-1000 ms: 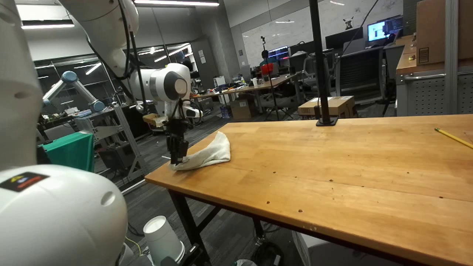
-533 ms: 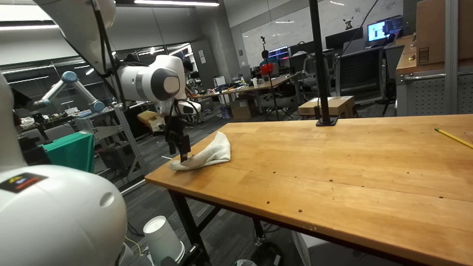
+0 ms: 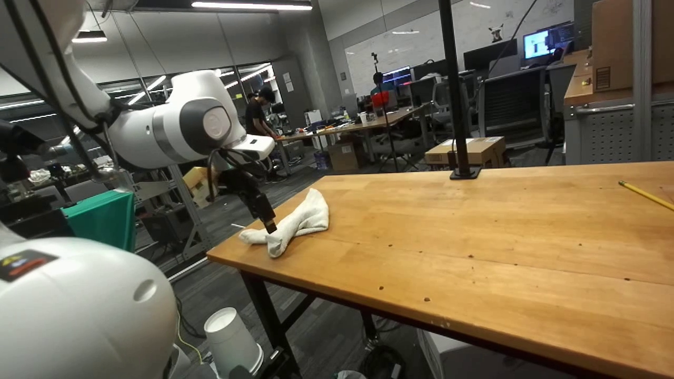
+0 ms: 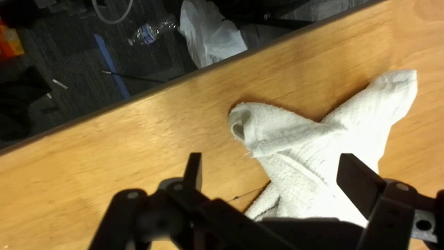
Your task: Fold the towel diagonally in half twice
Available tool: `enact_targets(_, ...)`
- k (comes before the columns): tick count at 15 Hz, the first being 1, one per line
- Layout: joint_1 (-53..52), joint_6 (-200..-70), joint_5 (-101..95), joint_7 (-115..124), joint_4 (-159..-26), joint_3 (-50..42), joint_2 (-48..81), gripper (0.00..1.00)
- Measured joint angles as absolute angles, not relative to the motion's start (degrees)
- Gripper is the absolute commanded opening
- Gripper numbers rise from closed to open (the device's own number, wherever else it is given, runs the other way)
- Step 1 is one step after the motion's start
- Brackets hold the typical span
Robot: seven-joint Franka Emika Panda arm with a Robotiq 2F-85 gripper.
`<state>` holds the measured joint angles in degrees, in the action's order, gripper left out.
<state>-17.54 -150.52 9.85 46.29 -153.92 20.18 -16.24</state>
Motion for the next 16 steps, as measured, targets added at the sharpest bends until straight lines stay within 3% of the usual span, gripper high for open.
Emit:
enact_targets(6,-9.4,-152.6,-2.1,61.1,-158.5,26.1,-23.5,1.00)
enact_targets(16,-9.2,-152.4,-2.2,62.0,-158.2,26.7,-25.1,1.00)
